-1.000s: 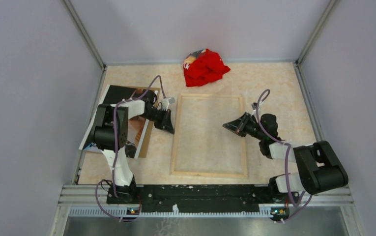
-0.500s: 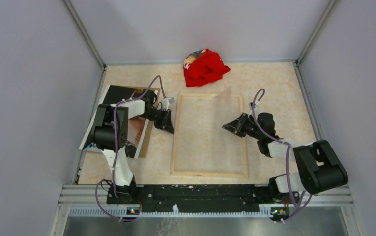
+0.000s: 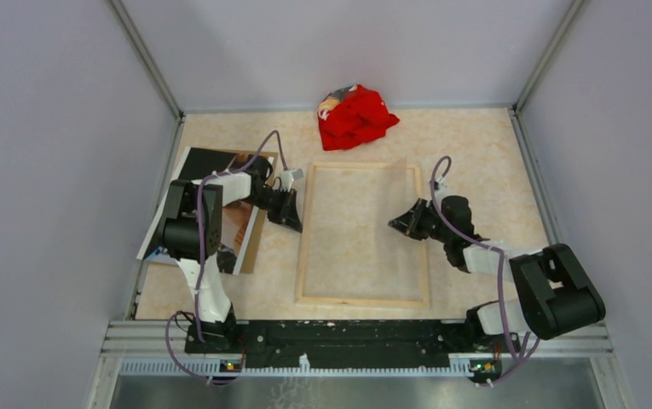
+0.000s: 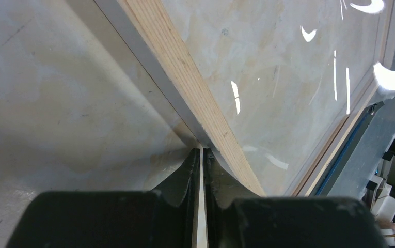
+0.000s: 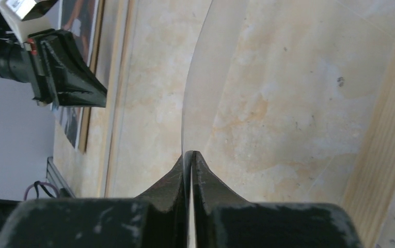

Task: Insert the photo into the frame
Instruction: Place the photo frame item in the photo frame.

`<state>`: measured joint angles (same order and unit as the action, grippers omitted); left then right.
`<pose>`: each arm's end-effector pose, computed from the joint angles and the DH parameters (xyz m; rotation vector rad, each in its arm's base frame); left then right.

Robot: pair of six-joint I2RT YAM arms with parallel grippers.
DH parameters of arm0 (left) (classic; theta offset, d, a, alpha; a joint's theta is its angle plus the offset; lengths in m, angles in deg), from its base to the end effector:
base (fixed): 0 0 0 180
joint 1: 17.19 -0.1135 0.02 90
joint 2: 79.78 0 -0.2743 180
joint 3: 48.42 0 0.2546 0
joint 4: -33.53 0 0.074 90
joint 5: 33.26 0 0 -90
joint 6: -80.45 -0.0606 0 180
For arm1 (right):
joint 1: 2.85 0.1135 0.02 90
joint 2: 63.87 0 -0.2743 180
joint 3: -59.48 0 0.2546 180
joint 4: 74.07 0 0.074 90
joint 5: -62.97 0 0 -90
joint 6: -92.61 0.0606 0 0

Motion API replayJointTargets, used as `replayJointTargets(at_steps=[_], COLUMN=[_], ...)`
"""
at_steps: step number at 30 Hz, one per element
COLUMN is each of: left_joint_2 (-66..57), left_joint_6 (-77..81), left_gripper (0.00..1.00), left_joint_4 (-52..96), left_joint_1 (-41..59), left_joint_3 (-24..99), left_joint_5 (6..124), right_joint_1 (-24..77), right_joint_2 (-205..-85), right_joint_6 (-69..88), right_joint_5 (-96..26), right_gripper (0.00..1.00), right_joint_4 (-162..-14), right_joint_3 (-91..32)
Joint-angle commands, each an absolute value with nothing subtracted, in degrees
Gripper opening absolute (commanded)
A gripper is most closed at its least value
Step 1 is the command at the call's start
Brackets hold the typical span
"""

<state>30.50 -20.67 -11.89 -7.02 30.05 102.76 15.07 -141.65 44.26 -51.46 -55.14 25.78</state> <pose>0.3438 -0.1060 0.1234 0.6238 2.6252 -1.1421 0.2414 0.1044 0.1496 0.1506 2.1352 1.0675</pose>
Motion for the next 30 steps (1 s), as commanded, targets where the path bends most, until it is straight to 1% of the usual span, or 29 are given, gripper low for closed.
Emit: replayJointTargets(at_steps=[1,3,6,9,16,20,23,30], left_joint_2=[31.6,31.4,31.3,31.5,31.4,31.2,31.1,31.2], left_joint_6=[-21.7,-21.9,-22.2,-22.3,-22.3,-22.5,-22.6,-22.6], left_gripper=[0.13,0.13,0.12,0.12,0.12,0.12,0.12,0.12], left_joint_4=[-11.0,-11.2,-11.2,-11.1,-10.9,-11.0,-11.0,-10.8], left_joint_1=[-6.1,-6.1,-6.1,-6.1,-6.1,-6.1,-6.1,-6.1], left_joint_3=[31.2,31.2,31.0,30.9,30.4,30.5,30.5,30.1], left_joint_5=[103.7,103.8,103.6,103.8,103.9,103.8,103.8,103.9], right_joint_1=[17.1,17.1,17.3,17.3,17.3,17.3,17.1,15.5], right_joint_2=[-141.0,-140.4,-138.4,-137.5,-139.8,-140.3,-140.1,-138.6], right_joint_6=[39.8,38.5,36.7,35.0,33.3,32.3,31.3,30.2], right_joint_5=[-49.9,-48.6,-46.6,-44.5,-42.8,-41.0,-38.9,-39.3], right_gripper=[0.08,0.23,0.34,0.42,0.61,0.64,0.64,0.63], right_joint_4=[-61.0,-65.2,-70.7,-76.8,-84.1,-87.2,-89.6,-90.3], right_joint_3=[23.1,22.0,20.3,17.5,12.6,10.6,10.0,10.1])
